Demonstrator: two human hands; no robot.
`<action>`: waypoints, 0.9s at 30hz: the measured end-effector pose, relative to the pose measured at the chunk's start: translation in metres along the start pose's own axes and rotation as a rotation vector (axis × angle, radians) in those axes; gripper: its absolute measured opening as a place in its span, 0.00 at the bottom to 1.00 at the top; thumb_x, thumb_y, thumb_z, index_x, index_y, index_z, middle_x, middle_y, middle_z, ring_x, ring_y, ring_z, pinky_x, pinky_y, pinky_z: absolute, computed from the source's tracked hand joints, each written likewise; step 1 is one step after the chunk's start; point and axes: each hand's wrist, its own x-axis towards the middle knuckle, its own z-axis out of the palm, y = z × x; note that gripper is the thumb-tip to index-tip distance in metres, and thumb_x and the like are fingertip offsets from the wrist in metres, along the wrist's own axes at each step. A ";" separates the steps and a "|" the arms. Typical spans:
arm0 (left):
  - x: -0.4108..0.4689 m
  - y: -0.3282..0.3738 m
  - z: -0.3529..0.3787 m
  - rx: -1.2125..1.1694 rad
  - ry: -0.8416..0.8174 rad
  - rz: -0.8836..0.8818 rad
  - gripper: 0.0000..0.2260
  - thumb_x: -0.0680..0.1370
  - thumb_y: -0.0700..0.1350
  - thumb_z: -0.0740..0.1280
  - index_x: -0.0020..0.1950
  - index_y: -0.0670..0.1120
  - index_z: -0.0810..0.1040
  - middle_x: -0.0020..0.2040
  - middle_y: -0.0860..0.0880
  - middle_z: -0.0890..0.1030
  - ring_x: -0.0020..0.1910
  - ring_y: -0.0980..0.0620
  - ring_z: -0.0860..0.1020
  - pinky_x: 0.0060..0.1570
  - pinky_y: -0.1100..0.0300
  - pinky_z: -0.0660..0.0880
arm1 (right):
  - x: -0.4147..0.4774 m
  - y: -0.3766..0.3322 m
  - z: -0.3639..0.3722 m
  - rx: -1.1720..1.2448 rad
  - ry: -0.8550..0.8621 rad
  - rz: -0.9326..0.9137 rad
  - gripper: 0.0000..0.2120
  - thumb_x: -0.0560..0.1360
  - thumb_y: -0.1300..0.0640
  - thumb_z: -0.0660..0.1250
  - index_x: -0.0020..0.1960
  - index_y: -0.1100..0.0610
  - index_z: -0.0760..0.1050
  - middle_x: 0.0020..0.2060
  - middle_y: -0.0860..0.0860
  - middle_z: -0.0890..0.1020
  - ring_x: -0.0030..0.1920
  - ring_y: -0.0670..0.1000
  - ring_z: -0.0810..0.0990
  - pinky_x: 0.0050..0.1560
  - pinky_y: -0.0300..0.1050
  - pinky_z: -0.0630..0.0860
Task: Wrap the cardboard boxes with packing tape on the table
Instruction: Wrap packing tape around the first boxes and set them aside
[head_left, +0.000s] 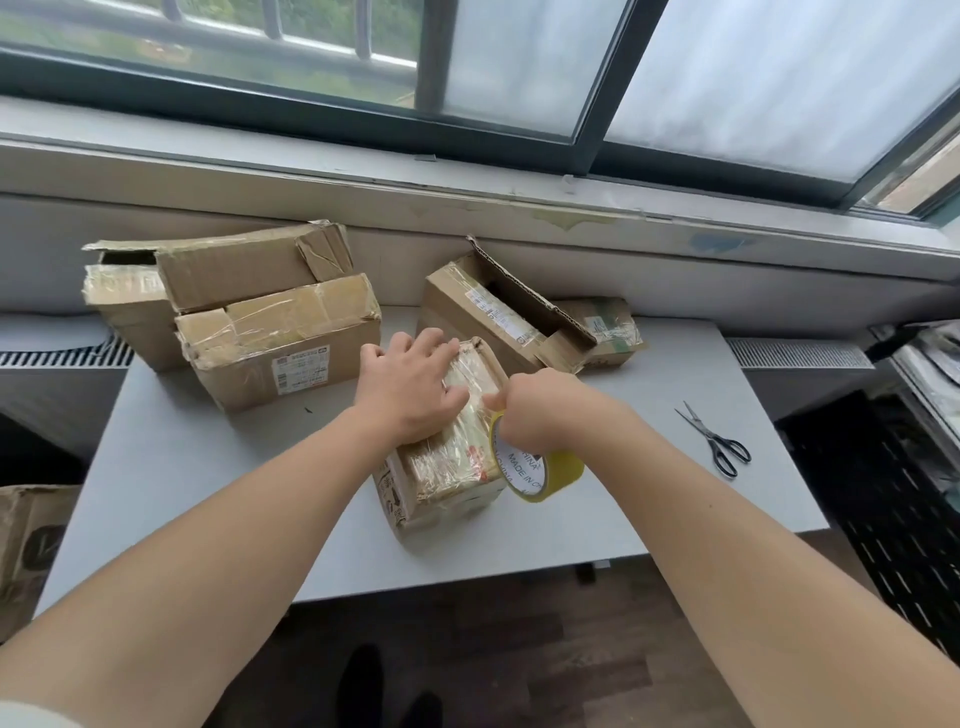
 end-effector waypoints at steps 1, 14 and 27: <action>-0.001 0.000 -0.001 0.020 -0.019 0.026 0.30 0.77 0.61 0.49 0.79 0.56 0.63 0.77 0.56 0.64 0.69 0.49 0.67 0.58 0.45 0.64 | 0.002 -0.001 0.000 -0.010 -0.007 0.002 0.23 0.80 0.56 0.56 0.74 0.51 0.71 0.60 0.57 0.79 0.56 0.58 0.79 0.56 0.52 0.80; -0.003 0.004 -0.010 0.003 -0.086 0.082 0.30 0.76 0.59 0.42 0.78 0.66 0.62 0.80 0.57 0.61 0.73 0.50 0.63 0.63 0.42 0.63 | 0.018 0.000 0.001 -0.027 -0.030 0.008 0.21 0.77 0.54 0.59 0.70 0.51 0.75 0.55 0.54 0.79 0.51 0.58 0.79 0.50 0.48 0.79; -0.005 0.001 -0.003 -0.005 -0.107 0.169 0.34 0.75 0.61 0.39 0.82 0.61 0.57 0.82 0.62 0.56 0.80 0.57 0.58 0.75 0.34 0.51 | -0.021 0.018 0.032 0.157 0.214 -0.091 0.25 0.81 0.47 0.58 0.78 0.43 0.63 0.65 0.53 0.80 0.62 0.60 0.77 0.54 0.50 0.76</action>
